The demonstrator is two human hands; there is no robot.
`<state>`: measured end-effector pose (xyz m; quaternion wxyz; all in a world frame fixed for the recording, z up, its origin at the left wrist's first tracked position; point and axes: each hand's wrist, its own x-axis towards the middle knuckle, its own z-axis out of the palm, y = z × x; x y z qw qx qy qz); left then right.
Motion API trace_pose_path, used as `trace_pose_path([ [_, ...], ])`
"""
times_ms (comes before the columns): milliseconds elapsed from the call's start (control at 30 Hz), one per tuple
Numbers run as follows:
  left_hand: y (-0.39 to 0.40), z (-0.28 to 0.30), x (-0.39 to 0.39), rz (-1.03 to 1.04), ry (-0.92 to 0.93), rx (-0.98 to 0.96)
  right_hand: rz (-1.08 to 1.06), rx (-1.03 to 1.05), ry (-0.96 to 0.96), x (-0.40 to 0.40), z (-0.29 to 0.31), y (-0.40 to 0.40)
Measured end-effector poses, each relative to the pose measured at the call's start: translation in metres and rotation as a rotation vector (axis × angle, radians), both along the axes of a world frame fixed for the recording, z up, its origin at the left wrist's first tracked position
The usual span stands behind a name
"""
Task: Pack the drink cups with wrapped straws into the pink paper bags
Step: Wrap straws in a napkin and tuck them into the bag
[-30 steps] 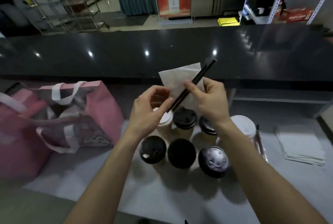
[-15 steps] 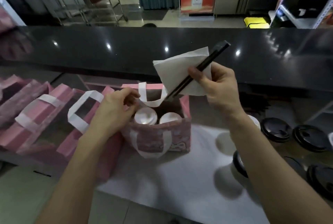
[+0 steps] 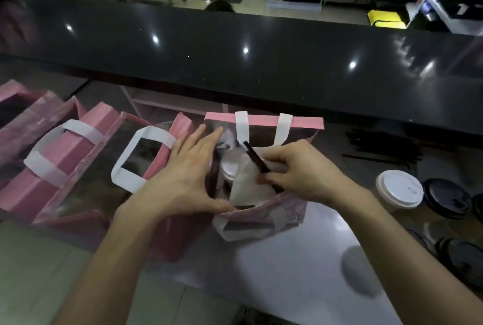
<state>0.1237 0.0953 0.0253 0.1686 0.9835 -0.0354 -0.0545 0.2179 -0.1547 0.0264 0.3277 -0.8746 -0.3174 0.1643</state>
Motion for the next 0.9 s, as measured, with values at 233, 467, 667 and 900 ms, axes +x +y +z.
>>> trace_pose_path([
  [233, 0.012, -0.002, -0.003, -0.126, -0.025, -0.019, 0.033, -0.33, -0.067, -0.022, 0.001, 0.027],
  [467, 0.018, 0.0, -0.006, -0.012, -0.148, -0.256, -0.278, -0.066, -0.146, -0.038, 0.005, -0.004],
  [667, 0.019, 0.01, -0.015, 0.012, -0.003, -0.26, -0.489, 0.323, -0.297, -0.042, -0.005, -0.03],
  [900, 0.007, -0.002, -0.006, 0.121, -0.077, -0.136, -0.375, 0.09, -0.031, -0.057, -0.033, -0.073],
])
